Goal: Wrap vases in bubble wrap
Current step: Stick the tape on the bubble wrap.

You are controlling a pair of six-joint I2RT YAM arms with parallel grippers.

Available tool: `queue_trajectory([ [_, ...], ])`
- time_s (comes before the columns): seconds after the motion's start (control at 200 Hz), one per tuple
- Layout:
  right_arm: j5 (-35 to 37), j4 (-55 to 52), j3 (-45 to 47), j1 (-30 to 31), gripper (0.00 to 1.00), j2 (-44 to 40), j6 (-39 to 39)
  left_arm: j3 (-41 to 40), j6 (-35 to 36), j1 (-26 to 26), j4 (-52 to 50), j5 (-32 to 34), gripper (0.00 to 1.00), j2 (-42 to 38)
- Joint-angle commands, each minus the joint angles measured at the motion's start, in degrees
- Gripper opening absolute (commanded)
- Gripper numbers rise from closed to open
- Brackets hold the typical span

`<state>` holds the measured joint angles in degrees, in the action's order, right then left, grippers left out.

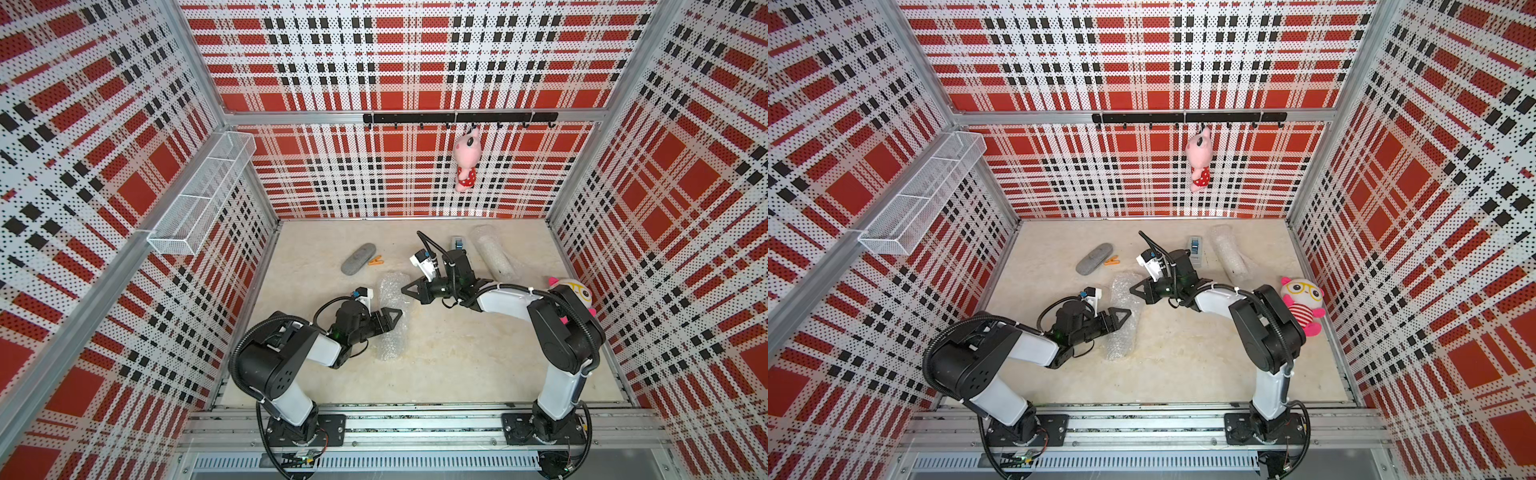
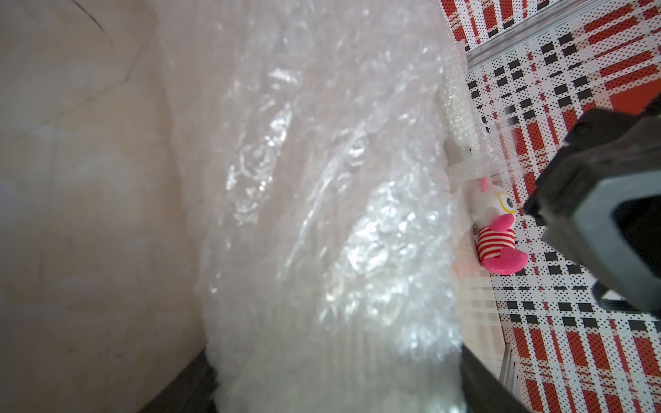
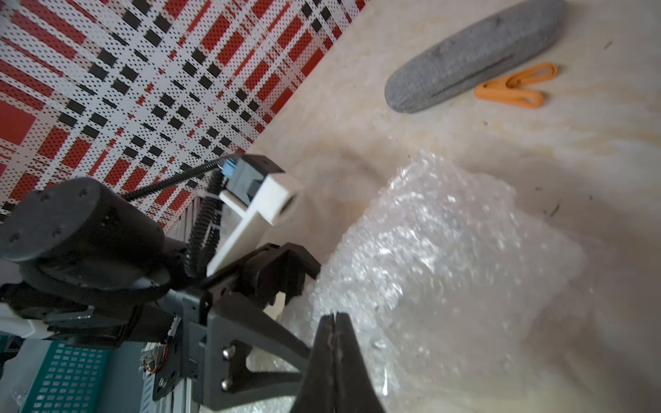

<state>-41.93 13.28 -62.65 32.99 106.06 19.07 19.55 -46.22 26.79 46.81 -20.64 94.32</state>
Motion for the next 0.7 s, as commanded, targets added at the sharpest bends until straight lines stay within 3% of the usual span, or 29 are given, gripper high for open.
queue_trajectory([
  [0.0, 0.2, -0.4, -2.7, 1.8, 0.03, 1.9, -1.3, -1.3, 0.6, 1.3, -7.0, -2.0, 0.26, 0.9],
  [0.356, -0.9, 4.5, -4.4, 3.0, 0.02, 13.3, 1.6, -1.4, 0.6, 1.4, -7.0, -1.9, 0.26, 0.6],
  [0.697, 1.6, 0.8, -8.4, 3.0, 0.02, 7.0, 0.4, -1.2, 0.6, 1.4, -7.0, -1.9, 0.26, 1.1],
])
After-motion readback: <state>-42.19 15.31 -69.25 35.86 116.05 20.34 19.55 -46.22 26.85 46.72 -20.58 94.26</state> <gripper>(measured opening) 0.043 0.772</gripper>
